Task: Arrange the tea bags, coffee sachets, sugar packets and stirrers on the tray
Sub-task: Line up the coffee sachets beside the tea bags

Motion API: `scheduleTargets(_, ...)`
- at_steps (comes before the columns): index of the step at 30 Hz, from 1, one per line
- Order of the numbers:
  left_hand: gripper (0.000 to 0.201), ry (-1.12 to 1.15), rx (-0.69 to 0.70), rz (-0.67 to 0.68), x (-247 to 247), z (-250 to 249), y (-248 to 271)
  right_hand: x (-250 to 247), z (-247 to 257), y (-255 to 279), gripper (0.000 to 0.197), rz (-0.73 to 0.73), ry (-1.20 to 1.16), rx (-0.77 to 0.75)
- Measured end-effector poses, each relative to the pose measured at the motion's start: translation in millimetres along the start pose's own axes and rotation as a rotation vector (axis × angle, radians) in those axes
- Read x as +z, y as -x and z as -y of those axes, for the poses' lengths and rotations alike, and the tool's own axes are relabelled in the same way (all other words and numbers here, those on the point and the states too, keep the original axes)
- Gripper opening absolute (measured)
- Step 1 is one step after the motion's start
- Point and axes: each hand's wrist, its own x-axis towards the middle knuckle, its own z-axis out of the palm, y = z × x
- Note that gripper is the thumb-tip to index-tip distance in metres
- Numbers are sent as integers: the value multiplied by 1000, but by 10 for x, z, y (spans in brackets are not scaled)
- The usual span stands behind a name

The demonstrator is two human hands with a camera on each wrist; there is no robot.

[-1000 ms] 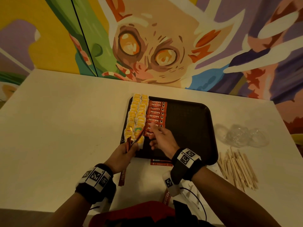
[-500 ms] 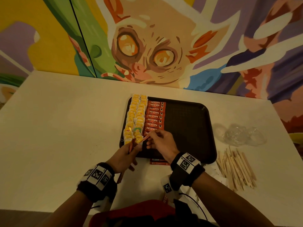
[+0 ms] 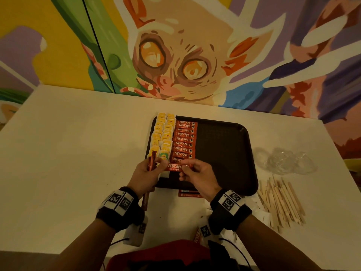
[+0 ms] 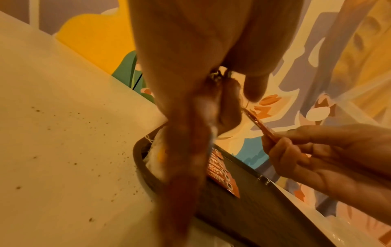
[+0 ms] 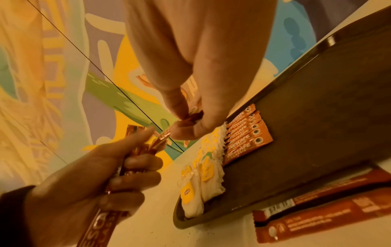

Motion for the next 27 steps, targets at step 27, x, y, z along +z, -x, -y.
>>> scheduleTargets(27, 8, -138, 126, -117, 2, -52, 14, -172, -28, -61, 15, -54, 40, 13)
